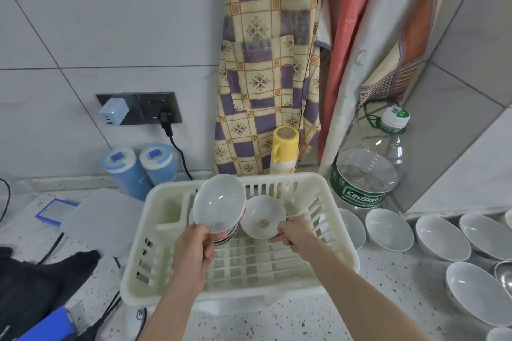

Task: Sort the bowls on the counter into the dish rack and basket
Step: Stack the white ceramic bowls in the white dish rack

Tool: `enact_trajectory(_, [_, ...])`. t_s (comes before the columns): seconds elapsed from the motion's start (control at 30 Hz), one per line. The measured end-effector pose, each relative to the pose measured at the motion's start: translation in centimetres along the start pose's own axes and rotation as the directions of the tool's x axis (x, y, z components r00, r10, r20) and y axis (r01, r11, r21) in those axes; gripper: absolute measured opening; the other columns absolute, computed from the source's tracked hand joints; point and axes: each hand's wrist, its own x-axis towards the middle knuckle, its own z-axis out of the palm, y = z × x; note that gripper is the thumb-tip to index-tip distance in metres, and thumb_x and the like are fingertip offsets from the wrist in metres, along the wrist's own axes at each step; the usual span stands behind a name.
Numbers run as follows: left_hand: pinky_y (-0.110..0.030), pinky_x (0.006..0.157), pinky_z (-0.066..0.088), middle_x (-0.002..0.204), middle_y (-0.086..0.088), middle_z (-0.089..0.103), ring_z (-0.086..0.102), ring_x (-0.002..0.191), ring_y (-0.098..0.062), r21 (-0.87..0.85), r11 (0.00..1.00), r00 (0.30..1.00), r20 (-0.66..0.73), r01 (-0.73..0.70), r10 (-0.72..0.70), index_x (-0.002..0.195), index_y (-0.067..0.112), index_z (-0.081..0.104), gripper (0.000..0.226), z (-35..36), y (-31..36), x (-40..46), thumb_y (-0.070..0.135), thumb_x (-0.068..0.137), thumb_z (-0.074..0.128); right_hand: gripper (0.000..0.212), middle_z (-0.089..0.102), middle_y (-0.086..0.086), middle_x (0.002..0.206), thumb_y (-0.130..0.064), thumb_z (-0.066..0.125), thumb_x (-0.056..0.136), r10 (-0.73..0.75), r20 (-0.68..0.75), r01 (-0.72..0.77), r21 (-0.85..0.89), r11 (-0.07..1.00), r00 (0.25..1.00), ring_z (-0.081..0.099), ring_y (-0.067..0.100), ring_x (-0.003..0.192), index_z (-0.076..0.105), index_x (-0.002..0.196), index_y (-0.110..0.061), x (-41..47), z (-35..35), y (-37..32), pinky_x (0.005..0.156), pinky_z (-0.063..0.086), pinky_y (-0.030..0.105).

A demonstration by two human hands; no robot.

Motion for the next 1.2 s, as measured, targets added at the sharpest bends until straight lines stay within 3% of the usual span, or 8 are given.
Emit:
enact_trajectory(0.23, [-0.018, 0.036, 0.025, 0.086, -0.020, 0.075, 0.031, 0.039, -0.007, 0.081, 0.996, 1.000, -0.004, -0.022, 0.023, 0.100, 0.003, 0.065, 0.022, 1.4, 0.3, -0.1, 0.005, 0.087, 0.047, 0.023, 0.068, 0.017, 0.077, -0.006, 0.044, 0.088, 0.003, 0.032, -0.001, -0.080, 0.997, 0.999, 0.038, 0.010, 0.039, 0.057, 0.107, -0.003, 0.0, -0.2, -0.1, 0.035, 0.022, 0.019])
enact_trajectory(0.37, [-0.018, 0.035, 0.023, 0.075, -0.017, 0.075, 0.028, 0.036, -0.007, 0.140, 0.990, 1.000, -0.022, -0.014, 0.017, 0.094, 0.003, 0.065, 0.018, 2.7, 0.6, 0.2, 0.006, 0.084, 0.051, 0.030, 0.063, 0.012, 0.080, -0.021, 0.049, 0.090, -0.053, 0.013, 0.055, -0.276, 0.960, 0.998, 0.046, 0.015, 0.050, 0.059, 0.113, -0.005, -0.8, -1.1, -0.4, 0.042, 0.031, 0.022])
enact_trajectory(0.47, [-0.019, 0.037, 0.025, 0.075, -0.016, 0.075, 0.025, 0.037, -0.008, 0.212, 0.977, 1.000, -0.007, -0.002, 0.004, 0.099, 0.006, 0.065, 0.020, 3.5, 0.4, 0.3, 0.007, 0.084, 0.051, 0.023, 0.071, 0.007, 0.090, -0.025, 0.047, 0.088, -0.255, -0.085, 0.201, -0.403, 0.893, 0.963, 0.066, 0.024, 0.080, 0.063, 0.096, -0.011, -1.8, -1.8, -1.1, 0.060, 0.043, 0.028])
enact_trajectory(0.57, [-0.019, 0.037, 0.026, 0.071, -0.015, 0.075, 0.026, 0.034, -0.008, 0.289, 0.957, 1.000, 0.007, -0.013, 0.012, 0.103, 0.009, 0.065, 0.022, 4.3, 0.1, 0.3, 0.008, 0.087, 0.050, 0.026, 0.074, -0.001, 0.075, -0.034, 0.042, 0.094, -0.391, -0.118, 0.356, -0.241, 0.903, 0.913, 0.066, 0.018, 0.081, 0.061, 0.080, -0.022, -3.2, -2.1, -1.8, 0.060, 0.043, 0.025])
enact_trajectory(0.7, [-0.019, 0.037, 0.028, 0.068, -0.012, 0.075, 0.031, 0.035, -0.006, 0.373, 0.928, 1.000, 0.019, -0.013, 0.007, 0.106, 0.014, 0.064, 0.021, 5.1, -0.6, 0.4, 0.013, 0.090, 0.051, 0.034, 0.074, -0.005, 0.068, -0.049, 0.041, 0.092, -0.433, -0.024, 0.425, -0.150, 0.893, 0.901, 0.066, 0.013, 0.085, 0.065, 0.093, -0.026, -4.0, -2.1, -1.8, 0.070, 0.046, 0.029])
enact_trajectory(0.87, [-0.021, 0.038, 0.028, 0.065, -0.011, 0.074, 0.031, 0.035, -0.009, 0.378, 0.926, 1.000, 0.026, -0.022, 0.014, 0.099, 0.012, 0.066, 0.020, 5.7, -1.2, 0.3, 0.010, 0.088, 0.050, 0.029, 0.070, -0.006, 0.079, -0.017, 0.051, 0.087, -0.465, -0.056, 0.431, -0.289, 0.855, 0.884, 0.070, 0.021, 0.083, 0.060, 0.113, -0.019, -3.9, -1.8, -1.3, 0.077, 0.054, 0.035])
enact_trajectory(1.03, [-0.021, 0.038, 0.030, 0.071, -0.009, 0.076, 0.034, 0.038, -0.009, 0.366, 0.929, 0.995, 0.094, -0.056, 0.023, 0.102, 0.014, 0.067, 0.019, 5.8, -1.5, 0.4, 0.010, 0.091, 0.053, 0.030, 0.070, 0.001, 0.080, -0.012, 0.047, 0.086, -0.481, -0.115, 0.434, -0.289, 0.854, 0.869, 0.070, 0.023, 0.082, 0.057, 0.115, -0.016, -3.5, -1.7, -0.9, 0.075, 0.054, 0.038])
enact_trajectory(1.2, [-0.020, 0.037, 0.031, 0.084, -0.008, 0.078, 0.040, 0.039, -0.008, 0.296, 0.953, 0.990, 0.137, -0.060, 0.020, 0.100, 0.028, 0.063, 0.007, 5.4, -2.2, 0.1, 0.032, 0.094, 0.063, 0.030, 0.070, 0.004, 0.092, -0.011, 0.048, 0.087, -0.412, -0.187, 0.388, -0.152, 0.909, 0.892, 0.072, 0.009, 0.069, 0.057, 0.115, -0.018, -2.9, -1.8, -0.3, 0.067, 0.055, 0.030])
